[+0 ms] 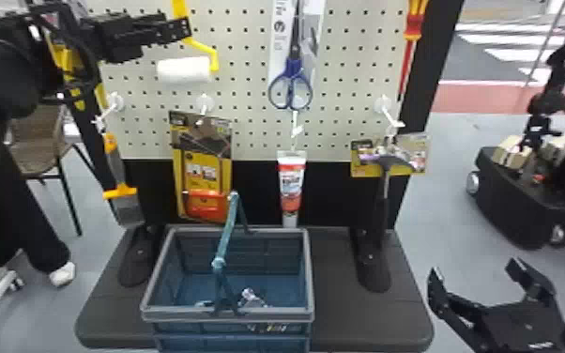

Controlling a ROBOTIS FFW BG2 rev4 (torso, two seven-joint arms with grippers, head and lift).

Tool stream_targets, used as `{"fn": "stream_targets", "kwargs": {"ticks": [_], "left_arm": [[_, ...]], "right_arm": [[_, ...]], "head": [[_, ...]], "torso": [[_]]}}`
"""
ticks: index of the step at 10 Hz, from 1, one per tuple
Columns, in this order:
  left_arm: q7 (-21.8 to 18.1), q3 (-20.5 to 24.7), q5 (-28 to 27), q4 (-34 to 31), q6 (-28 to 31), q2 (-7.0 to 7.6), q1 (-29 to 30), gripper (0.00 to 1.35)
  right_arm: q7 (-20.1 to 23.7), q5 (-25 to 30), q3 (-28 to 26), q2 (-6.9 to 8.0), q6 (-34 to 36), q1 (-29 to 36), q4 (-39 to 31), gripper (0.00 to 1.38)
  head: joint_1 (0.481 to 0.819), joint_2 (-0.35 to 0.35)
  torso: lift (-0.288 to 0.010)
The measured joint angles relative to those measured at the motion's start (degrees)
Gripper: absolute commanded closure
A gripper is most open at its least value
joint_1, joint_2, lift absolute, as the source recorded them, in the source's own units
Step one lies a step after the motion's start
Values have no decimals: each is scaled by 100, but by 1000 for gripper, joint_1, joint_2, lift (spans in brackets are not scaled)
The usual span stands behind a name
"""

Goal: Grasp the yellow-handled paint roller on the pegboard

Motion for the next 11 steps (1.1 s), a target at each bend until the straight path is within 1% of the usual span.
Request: {"fn": "stream_targets", "kwargs": {"ticks": [1,2,3,4,5,6,11], "left_arm": [[-48,-87,-41,130,-29,-12,-100,282],[-95,-180,-76,271,-67,-18,-197,713],[-115,-255,-104,335,-111,-29,-253,1015],[-117,-302,-149,348,-145,-52,-291,1139],[-126,-341,-248,348,-154,-70,-330,1188],[-168,-386,-377,342,-155,-75,-378,1204],[-178,-425,-516,339,-204,-84,-408,1207]], "right_arm": [[0,-1,10,-12,0,-21,7,134],[0,-1,18,-25,0,-39,16,134],[0,-1,19,-38,0,-50,21,133],[0,-6,19,-45,0,-50,23,133],[0,-9,20,-49,0,-46,24,133],[0,-14,20,-58,0,-42,24,133],[0,-19,20,-81,0,-41,23,133]], "head": [[549,0],[549,0],[549,0],[549,0],[549,0],[549,0],[549,0]], "torso": [[-100],[-100],[-100],[-100],[-100],[-100],[-100]]}}
